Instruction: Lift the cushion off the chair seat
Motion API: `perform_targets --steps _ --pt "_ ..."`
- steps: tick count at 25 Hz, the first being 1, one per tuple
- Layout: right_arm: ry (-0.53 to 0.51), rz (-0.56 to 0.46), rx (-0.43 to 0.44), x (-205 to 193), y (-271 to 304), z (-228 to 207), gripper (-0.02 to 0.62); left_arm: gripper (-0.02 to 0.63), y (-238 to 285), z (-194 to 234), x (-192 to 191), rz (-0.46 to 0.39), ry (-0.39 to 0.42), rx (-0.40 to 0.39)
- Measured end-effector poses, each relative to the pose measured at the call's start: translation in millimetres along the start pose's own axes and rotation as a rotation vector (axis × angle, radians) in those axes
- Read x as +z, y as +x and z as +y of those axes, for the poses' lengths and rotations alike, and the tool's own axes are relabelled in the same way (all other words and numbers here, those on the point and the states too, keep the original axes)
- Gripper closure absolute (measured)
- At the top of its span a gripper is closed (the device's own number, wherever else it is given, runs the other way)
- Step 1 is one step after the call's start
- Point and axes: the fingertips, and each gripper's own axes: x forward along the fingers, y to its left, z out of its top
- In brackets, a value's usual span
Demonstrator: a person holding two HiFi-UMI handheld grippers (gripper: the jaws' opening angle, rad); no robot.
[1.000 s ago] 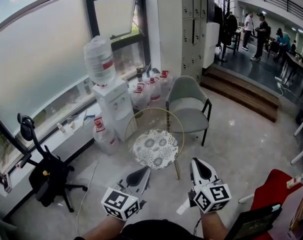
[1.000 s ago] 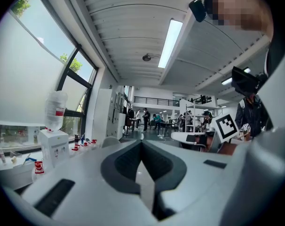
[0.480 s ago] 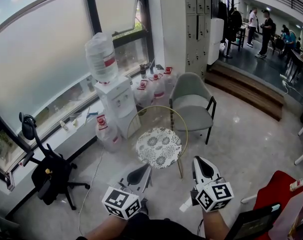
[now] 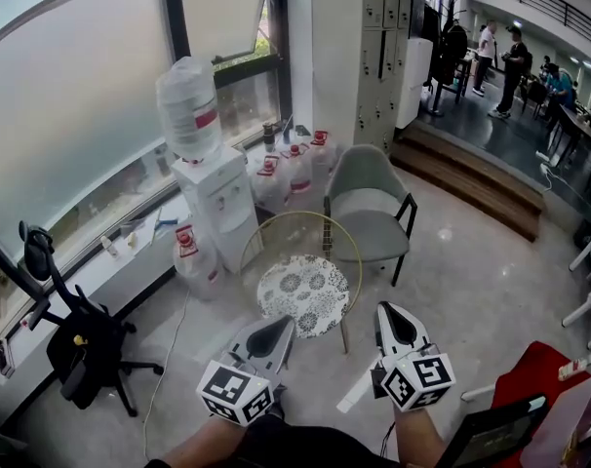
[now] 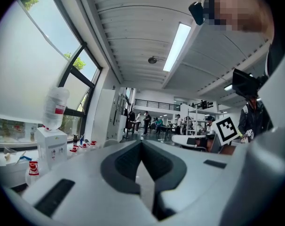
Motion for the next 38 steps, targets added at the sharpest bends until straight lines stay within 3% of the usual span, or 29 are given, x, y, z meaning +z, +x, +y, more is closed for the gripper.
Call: perform_targets --steps 18,38 --pt "-0.02 0.027 0.009 -7.3 116.1 24.3 0.584 0.598 34.2 115.0 0.5 0.004 -0.04 -0.008" --pt "-0.062 0.058 -0.061 -5.6 193.8 40.5 0.584 0.598 67.5 193.0 11.0 -0.007 -0.075 -0.099"
